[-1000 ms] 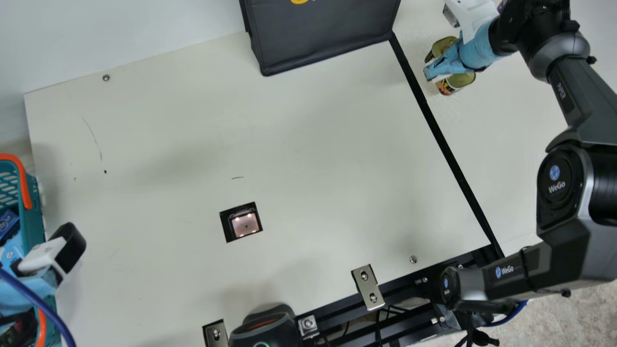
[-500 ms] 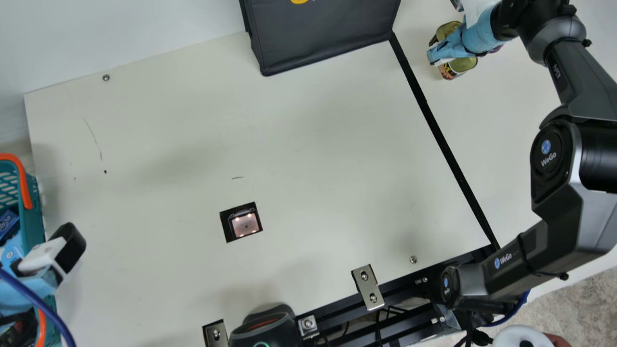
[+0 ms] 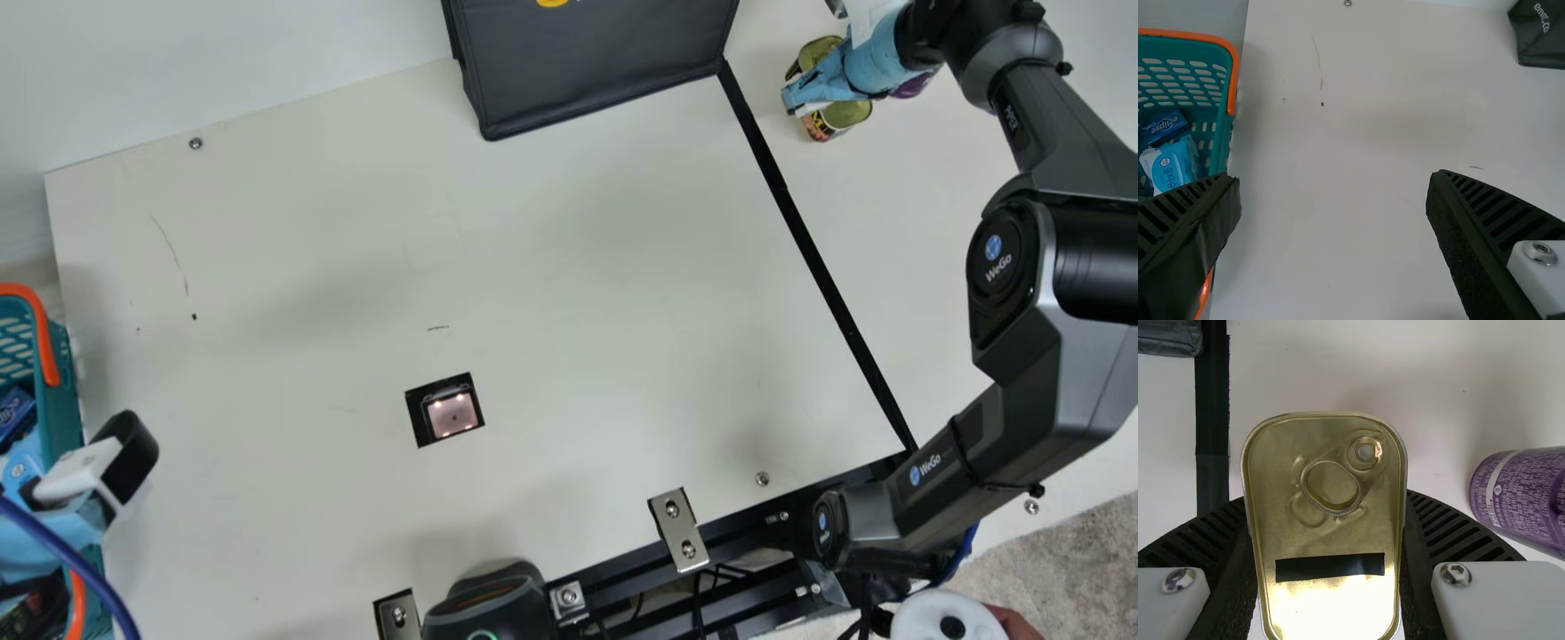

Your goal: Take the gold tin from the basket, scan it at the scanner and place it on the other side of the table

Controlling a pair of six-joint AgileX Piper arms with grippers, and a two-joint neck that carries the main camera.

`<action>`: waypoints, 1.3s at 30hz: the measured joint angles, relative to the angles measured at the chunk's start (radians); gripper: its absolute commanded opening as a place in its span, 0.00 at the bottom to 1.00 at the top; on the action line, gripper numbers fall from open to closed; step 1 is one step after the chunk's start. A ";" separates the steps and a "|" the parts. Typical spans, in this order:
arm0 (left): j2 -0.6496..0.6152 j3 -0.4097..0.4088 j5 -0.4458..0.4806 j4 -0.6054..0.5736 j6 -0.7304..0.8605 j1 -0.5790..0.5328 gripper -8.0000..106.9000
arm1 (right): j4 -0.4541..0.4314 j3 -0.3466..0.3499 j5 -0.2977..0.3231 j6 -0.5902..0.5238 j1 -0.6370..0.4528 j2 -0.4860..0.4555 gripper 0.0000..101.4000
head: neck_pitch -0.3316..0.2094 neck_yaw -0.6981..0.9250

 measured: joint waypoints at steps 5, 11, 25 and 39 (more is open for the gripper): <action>0.000 0.000 0.000 0.000 0.000 0.000 0.85 | -0.007 0.000 -0.014 0.014 0.003 0.005 0.20 | 0.000 0.000; 0.000 0.000 0.000 0.000 0.000 0.000 0.85 | -0.017 -0.001 -0.024 0.027 0.006 0.018 0.40 | 0.000 0.000; 0.000 0.000 0.000 0.000 0.000 0.000 0.85 | -0.034 0.013 -0.065 0.049 0.009 0.028 0.86 | 0.000 0.000; 0.000 0.000 0.000 0.000 0.000 0.000 0.85 | -0.035 0.043 -0.088 0.095 0.042 -0.049 0.94 | 0.000 -0.002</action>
